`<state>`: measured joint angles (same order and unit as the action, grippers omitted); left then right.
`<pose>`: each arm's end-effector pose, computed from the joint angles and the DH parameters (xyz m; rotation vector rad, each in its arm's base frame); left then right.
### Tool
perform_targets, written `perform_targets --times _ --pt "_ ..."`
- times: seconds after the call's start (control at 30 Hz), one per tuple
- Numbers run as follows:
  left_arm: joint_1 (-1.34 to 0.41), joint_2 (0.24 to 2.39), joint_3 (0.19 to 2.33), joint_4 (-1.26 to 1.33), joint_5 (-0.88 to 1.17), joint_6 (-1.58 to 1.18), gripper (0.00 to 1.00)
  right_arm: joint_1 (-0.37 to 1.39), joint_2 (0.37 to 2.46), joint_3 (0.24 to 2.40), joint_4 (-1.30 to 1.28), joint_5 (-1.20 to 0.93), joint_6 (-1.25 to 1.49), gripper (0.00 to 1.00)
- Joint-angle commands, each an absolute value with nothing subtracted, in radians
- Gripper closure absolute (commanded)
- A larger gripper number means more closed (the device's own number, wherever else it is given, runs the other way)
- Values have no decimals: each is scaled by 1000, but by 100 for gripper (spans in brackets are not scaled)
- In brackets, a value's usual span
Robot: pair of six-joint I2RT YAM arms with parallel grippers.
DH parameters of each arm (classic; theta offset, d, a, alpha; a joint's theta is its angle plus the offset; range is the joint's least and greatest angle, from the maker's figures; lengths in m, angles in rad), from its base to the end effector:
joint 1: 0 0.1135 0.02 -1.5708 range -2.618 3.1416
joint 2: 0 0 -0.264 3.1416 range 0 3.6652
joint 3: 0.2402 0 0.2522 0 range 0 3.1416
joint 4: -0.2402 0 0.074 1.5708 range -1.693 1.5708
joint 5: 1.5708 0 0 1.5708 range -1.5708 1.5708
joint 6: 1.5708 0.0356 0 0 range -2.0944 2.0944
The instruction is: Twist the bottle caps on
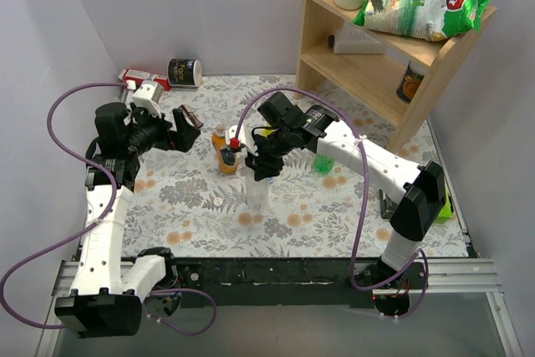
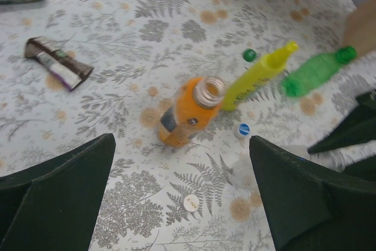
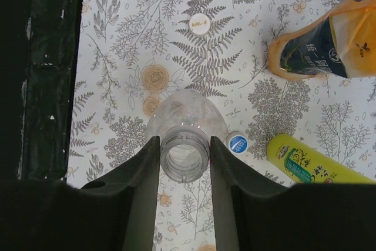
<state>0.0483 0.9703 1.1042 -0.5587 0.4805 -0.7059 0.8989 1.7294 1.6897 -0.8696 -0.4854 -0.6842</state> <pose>0.2023 -0.0067 0.3800 -0.4498 2.0083 -0.8948 0.2196 0.3028 0.3412 -1.8897 1.5738 0.6933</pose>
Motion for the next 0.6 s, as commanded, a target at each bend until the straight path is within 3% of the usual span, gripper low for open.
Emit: perform_targets --times 0.0,0.13,0.17,0.3,0.57 --pt "14 898 1086 -592 901 -546 2 899 1631 1735 -905 -549 -664 88" --pt "-21 867 1071 -743 1075 -407 2 871 1572 1828 -994 -623 -643 95" --pt "-47 870 1086 -806 1094 -233 2 865 1569 1850 -1014 -636 -641 96" --pt "-127 911 1123 -952 1068 -31 2 830 1560 1951 -1031 -667 -601 99" --pt "-202 1011 1150 -818 1097 -155 2 798 1578 2098 -1015 -750 -549 99"
